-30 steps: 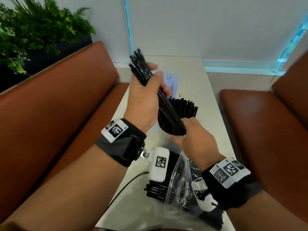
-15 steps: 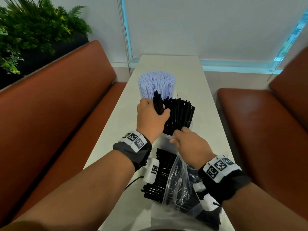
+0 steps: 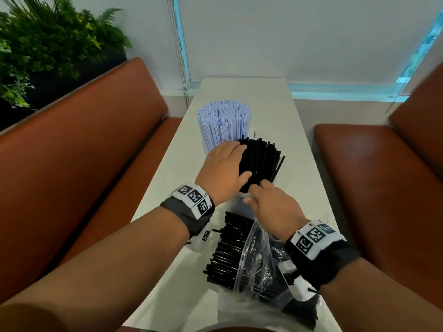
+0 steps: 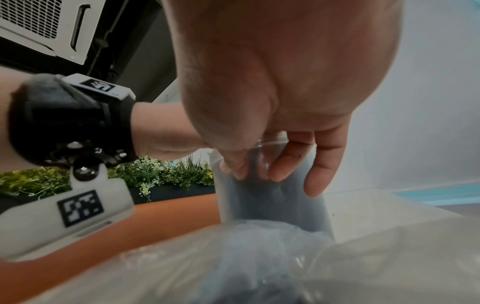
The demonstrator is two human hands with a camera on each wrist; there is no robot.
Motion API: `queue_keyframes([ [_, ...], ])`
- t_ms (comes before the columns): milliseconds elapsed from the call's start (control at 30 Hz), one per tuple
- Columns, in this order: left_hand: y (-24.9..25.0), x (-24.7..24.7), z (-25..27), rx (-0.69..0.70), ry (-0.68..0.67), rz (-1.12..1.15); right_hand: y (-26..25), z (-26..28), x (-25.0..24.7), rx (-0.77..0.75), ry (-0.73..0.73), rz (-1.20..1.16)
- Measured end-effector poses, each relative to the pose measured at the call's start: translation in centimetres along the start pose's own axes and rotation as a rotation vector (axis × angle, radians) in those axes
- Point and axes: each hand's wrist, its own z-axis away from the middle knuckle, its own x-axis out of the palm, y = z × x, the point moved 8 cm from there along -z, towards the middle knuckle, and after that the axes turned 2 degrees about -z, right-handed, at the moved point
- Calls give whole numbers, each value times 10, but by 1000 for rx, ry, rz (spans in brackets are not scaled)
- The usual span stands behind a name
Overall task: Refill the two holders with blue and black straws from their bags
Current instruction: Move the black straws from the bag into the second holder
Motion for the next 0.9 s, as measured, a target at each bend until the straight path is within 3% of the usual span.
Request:
queue_keyframes([
  [133,-6,-1,-4,-28,60,52,1,-1,0,-8,8,-5],
  [267,-6,14,-4,-2,-76,-3,2,-2,2,-10,8,1],
  [400,-12,-20,-2,-57,90,61,0,0,-2,-11,0,11],
  [467,-18,-38,8,-91,207,141,-7,9,-13,-49,84,-10],
  [533,-31,-50,24,-146,293,244,-19,26,-30,-106,257,-56],
  [600,-48,-53,41,-223,309,315,-24,38,-38,-77,366,-101],
  [667,-61,-45,58,-304,245,302,-16,41,-27,41,321,-79],
  [767,-64,-16,83,-374,76,281,6,40,2,245,106,93],
  [900,-32,38,110,-258,-323,278,26,42,32,401,-131,162],
])
